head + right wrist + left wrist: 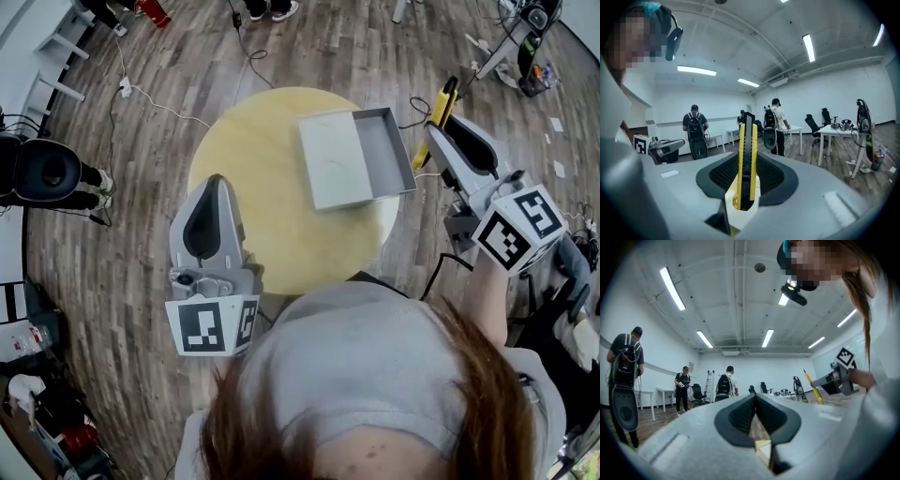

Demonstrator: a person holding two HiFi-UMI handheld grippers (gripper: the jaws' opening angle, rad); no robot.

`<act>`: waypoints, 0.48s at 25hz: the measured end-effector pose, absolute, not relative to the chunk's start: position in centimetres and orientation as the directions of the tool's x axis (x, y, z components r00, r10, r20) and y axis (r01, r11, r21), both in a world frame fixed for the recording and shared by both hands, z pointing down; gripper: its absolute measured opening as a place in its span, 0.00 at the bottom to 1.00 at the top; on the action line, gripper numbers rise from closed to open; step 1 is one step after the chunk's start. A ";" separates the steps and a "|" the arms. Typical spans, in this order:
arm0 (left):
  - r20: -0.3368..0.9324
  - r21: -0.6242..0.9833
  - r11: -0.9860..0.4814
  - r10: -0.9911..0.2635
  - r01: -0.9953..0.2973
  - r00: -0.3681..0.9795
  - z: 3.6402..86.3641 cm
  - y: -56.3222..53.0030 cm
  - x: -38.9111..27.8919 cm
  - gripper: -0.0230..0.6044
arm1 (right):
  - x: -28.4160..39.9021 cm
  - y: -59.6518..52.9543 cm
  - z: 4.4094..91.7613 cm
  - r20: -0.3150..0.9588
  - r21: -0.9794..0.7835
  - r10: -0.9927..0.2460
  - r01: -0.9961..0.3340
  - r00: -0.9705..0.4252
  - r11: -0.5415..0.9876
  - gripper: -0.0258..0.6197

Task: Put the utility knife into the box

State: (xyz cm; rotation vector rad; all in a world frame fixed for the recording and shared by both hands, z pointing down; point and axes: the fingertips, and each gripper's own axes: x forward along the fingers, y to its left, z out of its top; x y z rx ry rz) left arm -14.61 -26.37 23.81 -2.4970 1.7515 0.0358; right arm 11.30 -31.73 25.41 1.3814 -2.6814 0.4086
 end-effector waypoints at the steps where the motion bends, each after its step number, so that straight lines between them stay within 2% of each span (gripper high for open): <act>1: -0.071 -0.058 -0.338 -0.937 -0.939 0.341 23.9 -26.4 -14.6 0.03 | 11.4 -32.1 26.4 0.250 -0.196 -0.776 -0.815 -0.579 0.545 0.23; 6: -0.067 -0.049 -0.329 -0.941 -0.943 0.331 24.4 -26.5 -15.1 0.03 | 11.5 -33.0 30.3 0.410 -0.182 -0.727 -0.831 -0.550 0.526 0.23; 12: -0.065 -0.038 -0.312 -0.947 -0.949 0.314 24.7 -26.7 -15.4 0.03 | 12.2 -33.9 34.3 0.535 -0.215 -0.657 -0.838 -0.531 0.502 0.23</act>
